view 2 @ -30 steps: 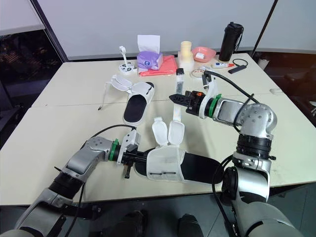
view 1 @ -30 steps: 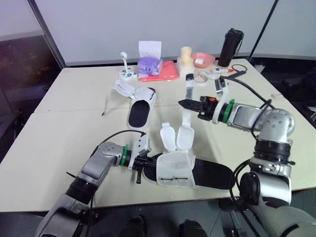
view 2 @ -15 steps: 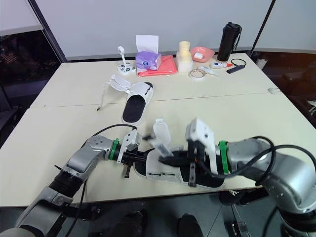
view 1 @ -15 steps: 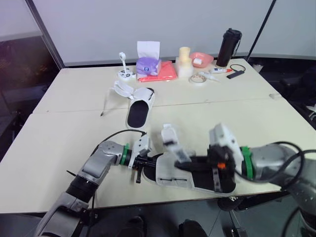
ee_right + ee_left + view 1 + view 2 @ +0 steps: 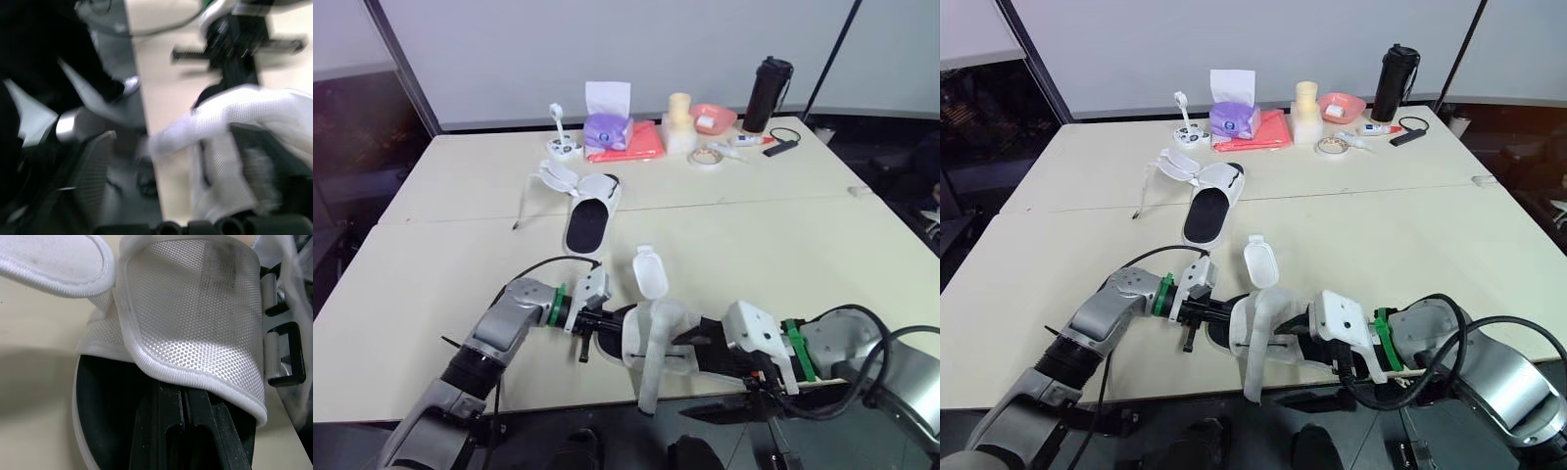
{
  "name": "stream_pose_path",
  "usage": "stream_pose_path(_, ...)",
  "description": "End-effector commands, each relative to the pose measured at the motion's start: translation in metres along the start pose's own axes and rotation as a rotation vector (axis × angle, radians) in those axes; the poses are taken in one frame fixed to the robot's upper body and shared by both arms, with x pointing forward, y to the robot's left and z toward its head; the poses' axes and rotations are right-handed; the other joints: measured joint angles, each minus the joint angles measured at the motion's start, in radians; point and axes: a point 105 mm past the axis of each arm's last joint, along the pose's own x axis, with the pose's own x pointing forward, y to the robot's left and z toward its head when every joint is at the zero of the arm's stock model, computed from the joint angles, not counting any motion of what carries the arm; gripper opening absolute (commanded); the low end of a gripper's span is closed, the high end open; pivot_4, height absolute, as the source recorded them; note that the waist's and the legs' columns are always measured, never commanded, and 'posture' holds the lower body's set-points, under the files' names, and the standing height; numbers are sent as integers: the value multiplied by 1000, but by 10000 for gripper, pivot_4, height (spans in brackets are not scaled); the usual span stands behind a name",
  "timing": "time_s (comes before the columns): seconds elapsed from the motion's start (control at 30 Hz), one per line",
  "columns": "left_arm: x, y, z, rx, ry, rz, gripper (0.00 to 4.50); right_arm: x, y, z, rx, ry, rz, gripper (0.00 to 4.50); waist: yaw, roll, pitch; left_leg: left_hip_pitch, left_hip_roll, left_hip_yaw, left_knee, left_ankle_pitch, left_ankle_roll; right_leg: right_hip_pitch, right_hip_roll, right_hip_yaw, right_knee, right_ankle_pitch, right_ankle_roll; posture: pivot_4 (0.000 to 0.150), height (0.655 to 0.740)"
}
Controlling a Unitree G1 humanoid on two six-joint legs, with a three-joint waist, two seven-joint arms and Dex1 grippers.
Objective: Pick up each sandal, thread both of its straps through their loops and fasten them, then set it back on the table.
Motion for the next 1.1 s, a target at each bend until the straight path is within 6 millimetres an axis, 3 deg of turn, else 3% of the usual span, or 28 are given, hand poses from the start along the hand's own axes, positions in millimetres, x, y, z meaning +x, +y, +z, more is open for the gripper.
stream_pose_path(0.03,-2,3,-10,-25,40,13,0,-21,13,-1,-21,58,30,44648,6,0,0,0,0,0,0,0,0,0,0,0,0,0,0,1500,7344)
stream_pose_path(0.23,0,2,-9,-24,36,7,0,-26,28,-12,237,8,56,44648,6,-2,-1,0,1,-1,0,0,0,4,-1,-1,-4,0,0,1500,7344)
stream_pose_path(0.4,0,1,-9,-24,35,2,0,-18,34,-20,471,-62,90,44648,6,-2,-1,1,1,-2,0,0,0,5,-1,-2,-6,0,0,1500,7344)
stream_pose_path(0.53,2,0,-6,-18,24,2,0,-4,34,-26,563,-83,87,44648,5,-2,-1,1,1,-2,0,-1,1,7,-1,-2,-9,0,0,1500,7344)
stream_pose_path(0.77,5,1,3,-4,-5,19,0,16,9,-48,586,-31,-20,44648,7,-2,-1,0,1,-2,1,-1,1,7,-1,-3,-11,0,0,1500,7344)
stream_pose_path(1.1,5,9,9,7,-25,51,0,26,-26,-35,585,-135,-108,44648,1,-2,-1,2,0,-3,1,-1,1,8,0,-4,-10,1,0,1500,7344)
